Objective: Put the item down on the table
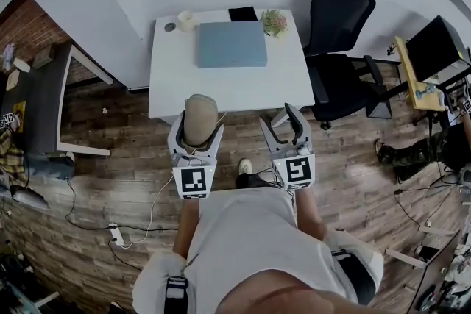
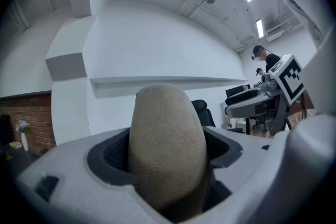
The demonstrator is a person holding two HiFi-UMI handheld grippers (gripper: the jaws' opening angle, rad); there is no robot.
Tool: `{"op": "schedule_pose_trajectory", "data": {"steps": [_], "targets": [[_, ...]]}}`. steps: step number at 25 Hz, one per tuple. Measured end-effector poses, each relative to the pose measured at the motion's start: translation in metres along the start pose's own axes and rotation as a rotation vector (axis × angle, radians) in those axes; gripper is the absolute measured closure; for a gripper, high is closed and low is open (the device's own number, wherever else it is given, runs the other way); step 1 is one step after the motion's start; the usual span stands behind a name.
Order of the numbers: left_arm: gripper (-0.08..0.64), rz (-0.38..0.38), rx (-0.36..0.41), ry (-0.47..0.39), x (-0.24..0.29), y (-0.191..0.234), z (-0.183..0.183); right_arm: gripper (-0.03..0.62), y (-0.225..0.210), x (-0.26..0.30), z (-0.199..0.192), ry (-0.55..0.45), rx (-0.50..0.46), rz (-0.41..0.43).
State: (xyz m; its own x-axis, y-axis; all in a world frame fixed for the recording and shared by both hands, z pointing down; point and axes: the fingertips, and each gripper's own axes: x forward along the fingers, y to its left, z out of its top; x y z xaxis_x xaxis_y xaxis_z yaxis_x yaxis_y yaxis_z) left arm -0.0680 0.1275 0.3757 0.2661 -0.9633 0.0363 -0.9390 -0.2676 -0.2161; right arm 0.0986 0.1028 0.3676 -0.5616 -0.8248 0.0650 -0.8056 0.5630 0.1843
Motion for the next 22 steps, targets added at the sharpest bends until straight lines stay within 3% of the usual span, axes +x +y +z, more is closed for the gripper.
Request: {"op": "schedule_pose_trajectory", "data": {"steps": [22], "targets": [[0.17, 0.086, 0.036, 0.027, 0.079, -0.01, 0.012, 0.327, -0.075, 0.056, -0.01, -0.029, 0.037, 0.078]]}}
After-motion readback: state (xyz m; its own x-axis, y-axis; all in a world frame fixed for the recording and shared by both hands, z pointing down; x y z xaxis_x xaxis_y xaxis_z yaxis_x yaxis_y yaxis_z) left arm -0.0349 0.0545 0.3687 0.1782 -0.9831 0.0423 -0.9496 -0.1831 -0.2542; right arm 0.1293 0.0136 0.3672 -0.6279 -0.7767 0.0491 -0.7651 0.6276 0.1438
